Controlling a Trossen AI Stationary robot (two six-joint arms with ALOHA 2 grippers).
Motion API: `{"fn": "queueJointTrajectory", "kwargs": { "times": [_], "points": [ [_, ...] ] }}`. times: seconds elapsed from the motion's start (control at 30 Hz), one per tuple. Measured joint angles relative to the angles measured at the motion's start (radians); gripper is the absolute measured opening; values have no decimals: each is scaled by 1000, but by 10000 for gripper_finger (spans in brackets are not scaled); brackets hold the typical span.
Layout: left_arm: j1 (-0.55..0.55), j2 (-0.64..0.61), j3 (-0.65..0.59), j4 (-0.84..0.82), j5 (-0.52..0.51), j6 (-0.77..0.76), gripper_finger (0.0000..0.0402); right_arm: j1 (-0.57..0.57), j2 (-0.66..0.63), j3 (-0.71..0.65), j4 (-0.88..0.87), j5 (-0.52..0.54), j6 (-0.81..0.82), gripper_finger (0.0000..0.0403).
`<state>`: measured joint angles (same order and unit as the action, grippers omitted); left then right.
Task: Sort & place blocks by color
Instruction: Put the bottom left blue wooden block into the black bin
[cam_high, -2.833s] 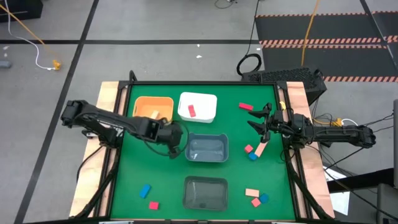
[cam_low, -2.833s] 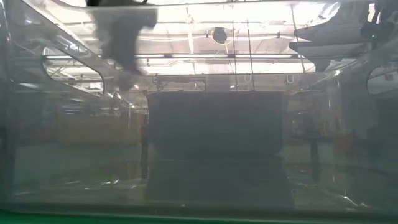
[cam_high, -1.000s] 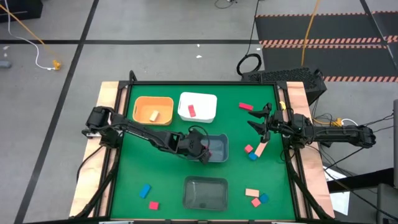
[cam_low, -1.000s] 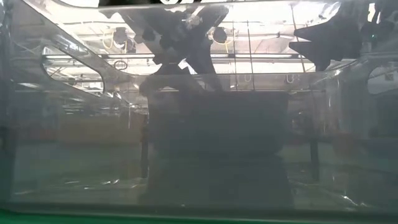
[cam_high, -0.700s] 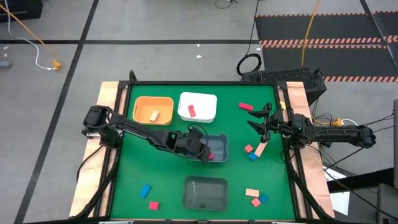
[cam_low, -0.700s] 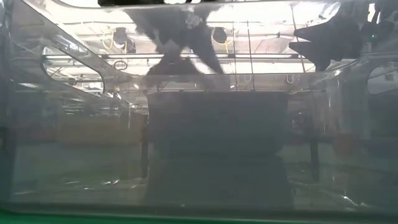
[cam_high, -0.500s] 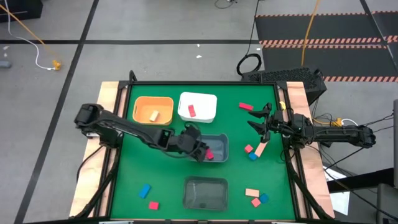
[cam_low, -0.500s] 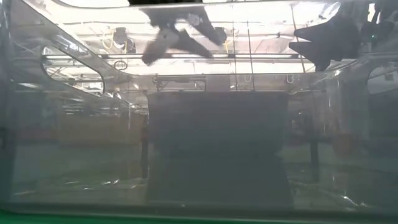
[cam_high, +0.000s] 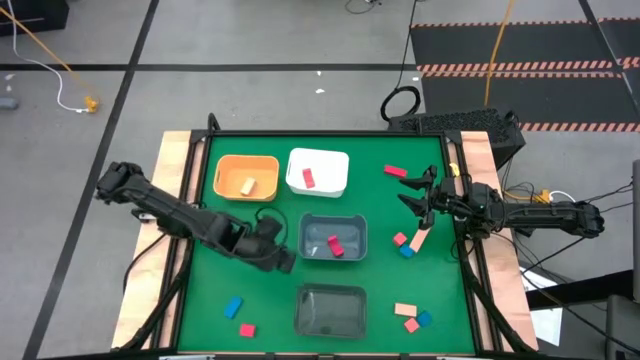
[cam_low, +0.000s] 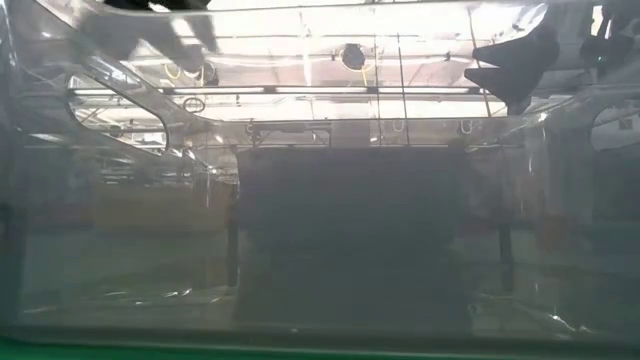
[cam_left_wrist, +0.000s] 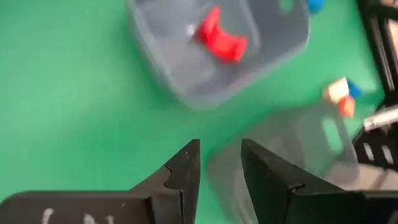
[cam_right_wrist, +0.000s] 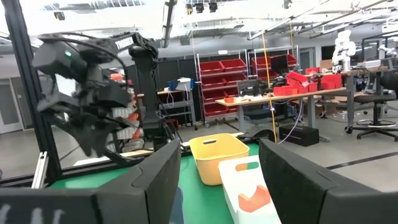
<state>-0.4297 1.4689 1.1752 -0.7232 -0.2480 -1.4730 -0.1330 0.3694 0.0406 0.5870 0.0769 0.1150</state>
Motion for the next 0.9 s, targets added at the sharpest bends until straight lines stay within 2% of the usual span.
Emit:
{"fn": "queueJointTrajectory", "kwargs": {
  "times": [0.17, 0.37, 0.7, 0.8, 0.9],
  "points": [
    [-83, 4, 0, -134, 105, -98, 118, 0, 0, 0, -1, 0, 0, 210],
    [-182, 20, 0, -225, 146, -173, 118, 0, 0, 0, -1, 0, 0, 210],
    [-290, 129, -1, -243, 273, -414, 119, 0, 0, 0, -2, 0, 0, 210],
    [-312, 152, 0, -229, 294, -473, 138, 0, 0, 0, -1, 0, 0, 210],
    [-329, 164, 0, -208, 302, -507, 176, 0, 0, 0, -1, 0, 0, 210]
  ]
}}
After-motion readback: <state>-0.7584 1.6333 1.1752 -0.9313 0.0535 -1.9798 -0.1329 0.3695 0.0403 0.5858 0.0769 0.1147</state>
